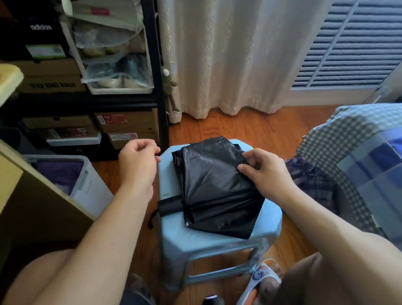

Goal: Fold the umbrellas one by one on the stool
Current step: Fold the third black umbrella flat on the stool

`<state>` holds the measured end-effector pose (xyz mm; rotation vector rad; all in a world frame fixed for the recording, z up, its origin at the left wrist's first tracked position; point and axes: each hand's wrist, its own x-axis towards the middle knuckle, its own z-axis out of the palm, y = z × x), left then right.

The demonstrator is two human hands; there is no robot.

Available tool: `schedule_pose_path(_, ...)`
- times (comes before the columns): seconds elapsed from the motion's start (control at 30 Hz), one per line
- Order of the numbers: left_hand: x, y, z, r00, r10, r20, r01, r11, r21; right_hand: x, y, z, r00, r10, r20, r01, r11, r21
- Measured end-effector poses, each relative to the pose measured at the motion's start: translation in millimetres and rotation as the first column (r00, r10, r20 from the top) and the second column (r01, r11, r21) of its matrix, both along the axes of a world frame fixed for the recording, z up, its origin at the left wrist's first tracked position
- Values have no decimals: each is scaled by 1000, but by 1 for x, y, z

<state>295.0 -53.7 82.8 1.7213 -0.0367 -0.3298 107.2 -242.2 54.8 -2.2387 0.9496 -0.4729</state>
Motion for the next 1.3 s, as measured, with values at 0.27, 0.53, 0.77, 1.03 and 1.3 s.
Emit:
schedule_pose_path(0.27, -58, 53, -42, 294, -925, 242, 391, 347, 852, -28, -5, 20, 986, -84, 145, 88, 996, -22)
schedule_pose_path(0.53, -52, 51, -65, 397, -875, 277, 273, 400, 875, -97, -17, 15, 975, -209, -79, 222, 939, 262)
schedule_pose_path(0.77, -28, 47, -67, 427, -851, 306, 380, 476, 793, -84, -8, 7, 998, -12, -65, 35, 925, 379)
schedule_pose_path(1.03, -20, 48, -67, 501, -827, 253, 533, 526, 663, -79, -5, 3, 999, 15, -45, 3, 930, 368)
schedule_pose_path(1.3, -22, 45, -71, 520, -813, 262, 506, 540, 672, -79, 9, -4, 998, 24, 52, -33, 983, 180)
